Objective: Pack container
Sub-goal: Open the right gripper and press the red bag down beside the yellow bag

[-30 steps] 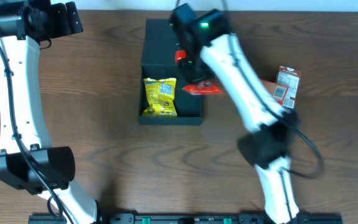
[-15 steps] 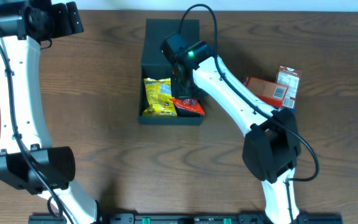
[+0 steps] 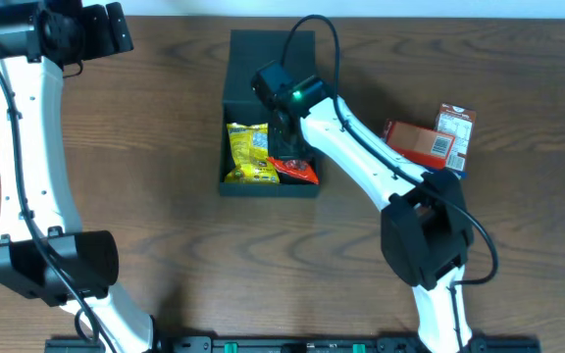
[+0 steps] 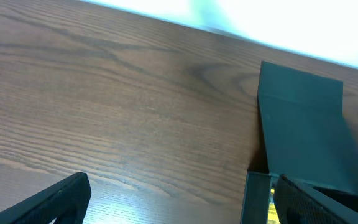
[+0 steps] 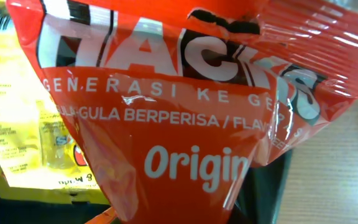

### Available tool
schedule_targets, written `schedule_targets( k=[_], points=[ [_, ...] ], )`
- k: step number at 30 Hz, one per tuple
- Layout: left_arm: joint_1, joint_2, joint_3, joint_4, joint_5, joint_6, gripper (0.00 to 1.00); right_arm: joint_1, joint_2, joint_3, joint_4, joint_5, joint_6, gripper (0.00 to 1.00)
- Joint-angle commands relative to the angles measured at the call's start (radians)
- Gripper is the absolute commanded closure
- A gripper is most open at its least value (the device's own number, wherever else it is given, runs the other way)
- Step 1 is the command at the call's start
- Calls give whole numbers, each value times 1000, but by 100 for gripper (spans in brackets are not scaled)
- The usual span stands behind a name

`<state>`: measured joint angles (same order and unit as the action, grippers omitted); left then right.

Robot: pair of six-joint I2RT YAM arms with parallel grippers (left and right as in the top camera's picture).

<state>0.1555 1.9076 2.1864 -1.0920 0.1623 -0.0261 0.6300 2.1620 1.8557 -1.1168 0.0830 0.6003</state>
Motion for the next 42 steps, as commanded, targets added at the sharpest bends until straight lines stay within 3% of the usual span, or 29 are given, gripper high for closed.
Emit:
schedule_targets(
  k=[1,16,18,19,21,22,25,26,27,28,30,42],
  points=[
    [8,10,0,1,15,-4,5,11,-16,-12,3,11,-75,98],
    [8,10,0,1,15,-4,5,5,45,-14,-11,19,-75,98],
    [8,10,0,2,15,-4,5,3,45,-14,2,19,-89,65],
    [8,10,0,2,15,-4,5,3,44,-12,6,19,-98,39],
    [8,10,0,2,14,-3,5,2,42,5,5,18,-103,8],
    [8,10,0,2,14,-3,5,0,41,26,-2,18,-109,1],
    [8,10,0,2,14,-3,5,-8,36,140,-47,19,-109,1],
    [8,10,0,2,14,-3,5,-11,35,178,-56,18,-110,1],
    [8,10,0,2,14,-3,5,-12,34,206,-62,18,-115,9],
    [8,10,0,2,14,-3,5,-14,33,241,-65,18,-128,25],
    [8,10,0,2,14,-3,5,-16,33,284,-65,17,-138,97],
    [8,10,0,2,14,-3,5,-14,38,103,-86,-95,-198,99]
  ],
)
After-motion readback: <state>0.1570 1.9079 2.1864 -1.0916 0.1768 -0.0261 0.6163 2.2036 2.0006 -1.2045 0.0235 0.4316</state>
